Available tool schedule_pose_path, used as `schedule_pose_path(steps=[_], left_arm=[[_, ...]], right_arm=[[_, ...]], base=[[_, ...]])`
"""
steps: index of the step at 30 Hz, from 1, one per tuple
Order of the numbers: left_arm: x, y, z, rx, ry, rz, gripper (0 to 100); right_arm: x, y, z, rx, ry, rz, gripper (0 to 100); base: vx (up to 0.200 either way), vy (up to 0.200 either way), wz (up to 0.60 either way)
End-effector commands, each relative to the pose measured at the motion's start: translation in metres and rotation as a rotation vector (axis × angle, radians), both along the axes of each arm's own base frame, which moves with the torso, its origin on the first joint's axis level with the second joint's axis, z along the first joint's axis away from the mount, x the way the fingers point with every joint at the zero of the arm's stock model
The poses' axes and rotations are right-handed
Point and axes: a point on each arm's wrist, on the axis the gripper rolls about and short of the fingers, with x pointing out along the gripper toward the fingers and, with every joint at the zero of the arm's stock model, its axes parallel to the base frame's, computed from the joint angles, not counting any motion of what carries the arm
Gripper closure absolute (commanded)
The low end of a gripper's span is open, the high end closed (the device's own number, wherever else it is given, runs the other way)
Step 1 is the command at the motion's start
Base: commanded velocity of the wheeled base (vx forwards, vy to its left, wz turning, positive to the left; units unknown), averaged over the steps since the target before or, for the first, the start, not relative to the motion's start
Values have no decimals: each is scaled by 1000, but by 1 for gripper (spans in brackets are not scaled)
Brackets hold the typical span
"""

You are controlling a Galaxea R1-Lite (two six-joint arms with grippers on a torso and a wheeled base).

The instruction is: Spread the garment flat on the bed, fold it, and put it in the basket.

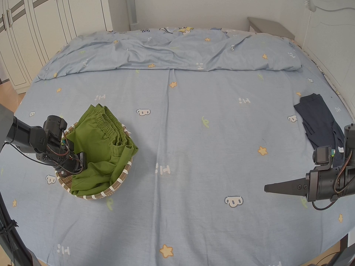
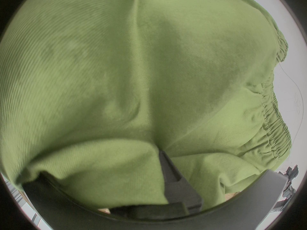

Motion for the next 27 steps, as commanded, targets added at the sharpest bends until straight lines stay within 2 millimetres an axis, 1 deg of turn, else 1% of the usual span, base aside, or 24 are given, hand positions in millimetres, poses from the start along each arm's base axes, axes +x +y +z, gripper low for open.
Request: schedule_pose_path(steps=[1, 2, 4, 5, 6, 8, 9, 10, 11, 14, 15, 16, 18, 19, 20, 22, 23, 24, 26, 27], left_arm=[[-7, -2, 10, -1, -6, -6, 0], [-7, -2, 10, -1, -6, -6, 0], [-16, -5, 31, 1, -47, -13, 0], [-16, -5, 31, 1, -47, -13, 0], [-26, -6, 50, 4, -91, -11, 0], [-36, -6, 68, 8, -134, -11, 0], [-38, -6, 71, 10, -145, -10, 0], [-48, -6, 84, 14, -179, -10, 0], [-54, -6, 92, 16, -202, -10, 0], [-74, -7, 110, 34, -264, -26, 0], [-76, -7, 111, 37, -271, -28, 0], [-89, -8, 117, 54, -291, -46, 0], [-105, -8, 124, 80, -314, -74, 0], [-107, -8, 125, 82, -317, -76, 0], [-127, -10, 136, 105, -356, -99, 0], [-148, -14, 143, 111, -395, -116, 0], [-171, -17, 147, 119, -442, -126, 0], [-182, -20, 148, 118, -466, -138, 0], [-208, -29, 149, 119, -539, -183, 0], [-208, -29, 149, 119, -539, -183, 0]], right_arm=[[1, 0, 0, 1, 2, -2, 0], [1, 0, 0, 2, -1, -2, 0], [1, -1, 1, 3, -4, -9, 0], [1, -1, 1, 3, -4, -9, 0], [1, -2, 1, 4, -10, -12, 0], [1, -2, 2, 3, -12, -11, 0], [1, -2, 2, 4, -14, -11, 0], [1, -2, 2, 3, -13, -11, 0], [1, -2, 2, 2, -15, -8, 0], [0, -2, 2, 2, -17, -8, 0], [0, -2, 2, 2, -17, -8, 0], [-1, -1, 1, -1, -19, -1, 0], [-5, -1, 2, -2, -27, 9, 0], [-5, -2, 2, -2, -29, 9, 0], [-11, -1, 0, -18, -51, 36, 0], [-16, -3, -1, -41, -91, 55, 0], [-27, -8, -7, -82, -139, 69, 0], [-35, -11, -14, -106, -157, 75, 0], [-57, -24, -32, -182, -207, 70, 0], [-57, -24, -32, -182, -207, 70, 0]], base=[[0, 0, 0], [0, 0, 0], [0, 0, 0], [0, 0, 0], [0, 0, 0], [0, 0, 0], [0, 0, 0], [0, 0, 0], [0, 0, 0], [0, 0, 0], [0, 0, 0], [0, 0, 0], [0, 0, 0], [0, 0, 0], [0, 0, 0], [0, 0, 0], [0, 0, 0], [0, 0, 0], [0, 0, 0], [0, 0, 0]])
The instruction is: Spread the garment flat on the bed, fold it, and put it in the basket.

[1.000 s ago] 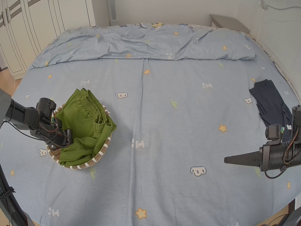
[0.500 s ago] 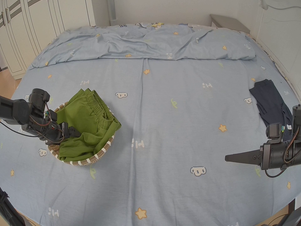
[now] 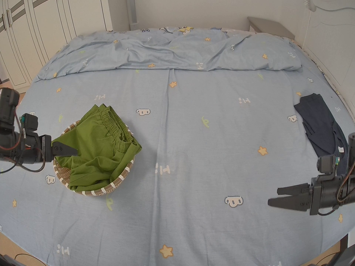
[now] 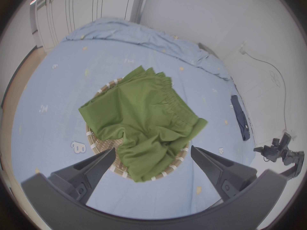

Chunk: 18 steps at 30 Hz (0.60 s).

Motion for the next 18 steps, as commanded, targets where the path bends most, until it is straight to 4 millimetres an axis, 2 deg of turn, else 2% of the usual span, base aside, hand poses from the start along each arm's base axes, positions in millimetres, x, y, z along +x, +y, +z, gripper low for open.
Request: schedule_pose_path(steps=[1, 2, 3, 4, 5, 7, 8, 9, 11, 12, 13, 18], left_arm=[[-112, -18, 11, 50, -257, -84, 0], [-131, -19, 8, 61, -309, -75, 0], [-133, -19, 7, 64, -313, -72, 0], [-160, -17, -4, 78, -387, -49, 0], [-175, -16, -12, 84, -434, -31, 0], [-199, -12, -26, 92, -516, 12, 0], [-204, -12, -29, 93, -531, 20, 0], [-218, -10, -42, 90, -569, 38, 0], [-233, -9, -62, 85, -610, 53, 0], [-233, -9, -62, 85, -610, 53, 0], [-246, -8, -77, 82, -655, 64, 0], [-258, -9, -95, 37, -636, 127, 0]], right_arm=[[-66, -33, -40, -145, -141, -34, 0], [-78, -40, -47, -148, -154, -67, 0], [-80, -41, -48, -147, -158, -75, 0], [-100, -49, -56, -133, -212, -124, 0], [-111, -53, -58, -121, -262, -155, 0], [-126, -57, -61, -98, -344, -204, 0], [-129, -58, -61, -92, -362, -216, 0], [-138, -60, -60, -80, -402, -255, 0], [-150, -61, -61, -69, -427, -288, 0], [-150, -61, -61, -69, -427, -288, 0], [-161, -62, -65, -61, -437, -287, 0], [-181, -65, -70, -52, -442, -258, 0]], base=[[0, 0, 0], [0, 0, 0], [0, 0, 0], [0, 0, 0], [0, 0, 0], [0, 0, 0], [0, 0, 0], [0, 0, 0], [0, 0, 0], [0, 0, 0], [0, 0, 0], [0, 0, 0]])
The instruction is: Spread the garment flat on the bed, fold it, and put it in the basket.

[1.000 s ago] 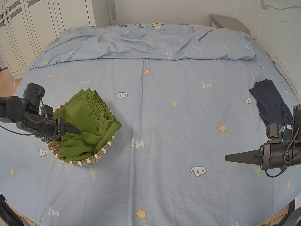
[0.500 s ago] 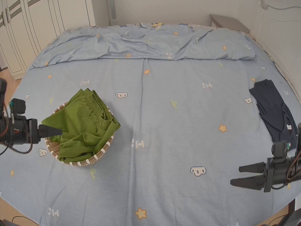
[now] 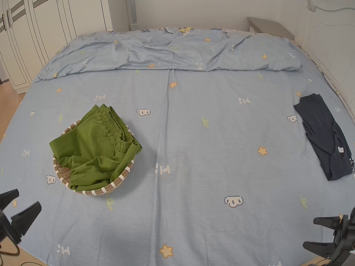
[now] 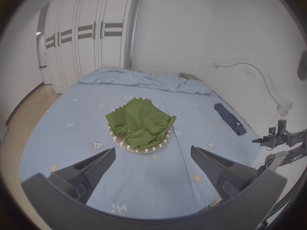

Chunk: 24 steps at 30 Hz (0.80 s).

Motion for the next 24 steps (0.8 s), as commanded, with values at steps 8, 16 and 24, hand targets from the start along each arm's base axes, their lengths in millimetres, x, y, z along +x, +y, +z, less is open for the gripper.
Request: schedule_pose_path(steps=[8, 16, 24], left_arm=[[-63, 2, -112, -79, -213, 83, 0], [-54, 4, -117, -80, -339, 151, 0], [-53, 4, -122, 136, -326, 132, 0]], right_arm=[[-66, -12, -29, 52, -208, -122, 0], [-63, -16, -29, -38, -228, -424, 0], [-61, -18, -36, -138, -429, -687, 0]], base=[[0, 0, 0], [0, 0, 0], [0, 0, 0]])
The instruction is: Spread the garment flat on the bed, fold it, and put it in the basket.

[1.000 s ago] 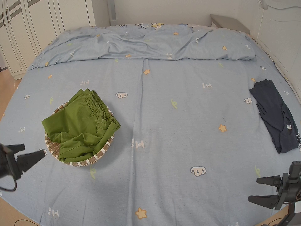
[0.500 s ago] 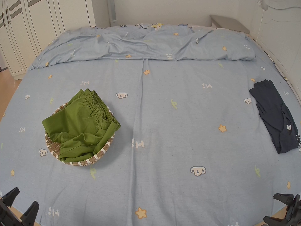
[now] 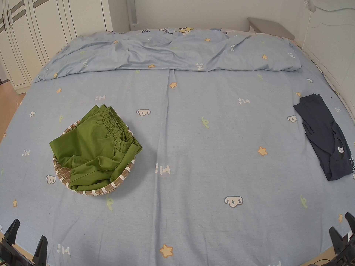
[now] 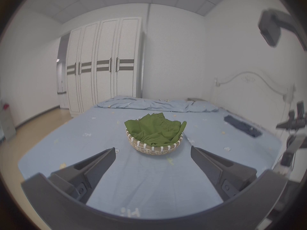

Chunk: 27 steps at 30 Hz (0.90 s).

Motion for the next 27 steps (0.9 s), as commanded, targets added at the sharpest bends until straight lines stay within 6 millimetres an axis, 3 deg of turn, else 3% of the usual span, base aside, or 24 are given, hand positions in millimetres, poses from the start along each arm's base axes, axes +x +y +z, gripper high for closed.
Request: schedule_pose_path(steps=[1, 27], left_arm=[[0, 0, -11, 65, 41, 8, 0], [0, 1, -10, 14, 42, 39, 0]], right_arm=[[3, -3, -10, -126, -155, -216, 0], [6, -2, -16, -160, -146, -189, 0]], base=[[0, 0, 0], [0, 0, 0]])
